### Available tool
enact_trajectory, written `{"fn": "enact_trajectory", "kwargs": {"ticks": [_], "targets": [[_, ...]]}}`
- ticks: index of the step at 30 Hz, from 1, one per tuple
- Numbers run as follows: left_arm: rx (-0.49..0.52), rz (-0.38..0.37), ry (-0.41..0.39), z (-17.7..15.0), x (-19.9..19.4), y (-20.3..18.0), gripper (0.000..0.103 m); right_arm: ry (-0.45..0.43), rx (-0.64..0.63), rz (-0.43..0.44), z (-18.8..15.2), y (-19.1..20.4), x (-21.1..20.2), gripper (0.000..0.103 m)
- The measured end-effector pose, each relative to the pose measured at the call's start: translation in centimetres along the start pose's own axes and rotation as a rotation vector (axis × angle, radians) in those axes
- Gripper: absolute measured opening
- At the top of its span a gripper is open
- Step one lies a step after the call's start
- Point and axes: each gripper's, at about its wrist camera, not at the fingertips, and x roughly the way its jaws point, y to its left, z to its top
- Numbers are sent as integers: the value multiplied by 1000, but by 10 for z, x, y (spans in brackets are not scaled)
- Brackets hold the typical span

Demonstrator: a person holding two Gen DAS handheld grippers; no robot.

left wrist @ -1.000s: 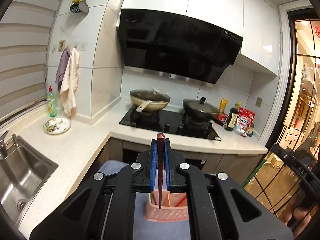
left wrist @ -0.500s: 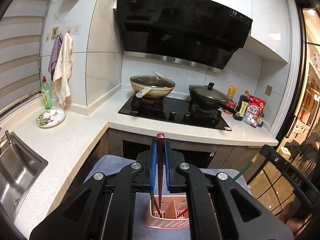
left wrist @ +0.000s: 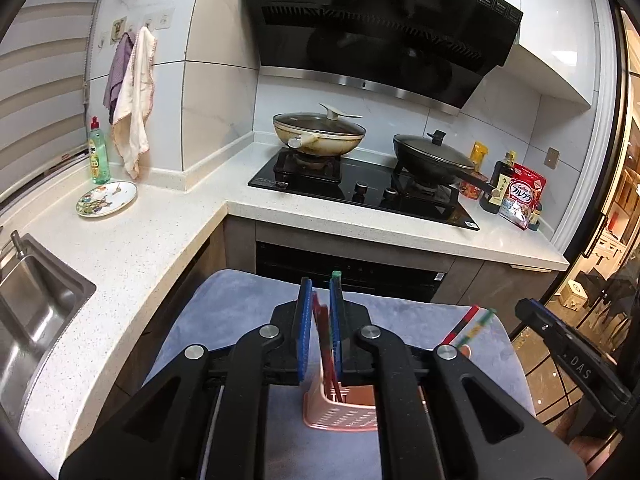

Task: Organize utensils
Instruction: 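Open both tools over the pink holder, dropping both chopsticks inside, then grasp a red chopstick with the left tool while the right tool grasps a dark red one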

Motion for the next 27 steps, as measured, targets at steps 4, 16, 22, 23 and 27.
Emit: {"fn": "enact_trajectory", "kwargs": {"ticks": [4,16,22,23,27], "targets": [[10,21,-19,0,-18,-3,36,-27,4,7,6,1,-22,24],[116,102,-79,-40,-100,-27,70,-53,-46,24,-30,12,-116,52],[123,120,-21,-92,-122,-23,72,43,-83,-2,-103,8,-148,54],[127,127,-4,-105,-124,-21,72,58,-93,-7,-114,7,-151,54],[112,130,53,-147,-131,-14,72,119,-143,-39,-162,9,-163,54]]}}
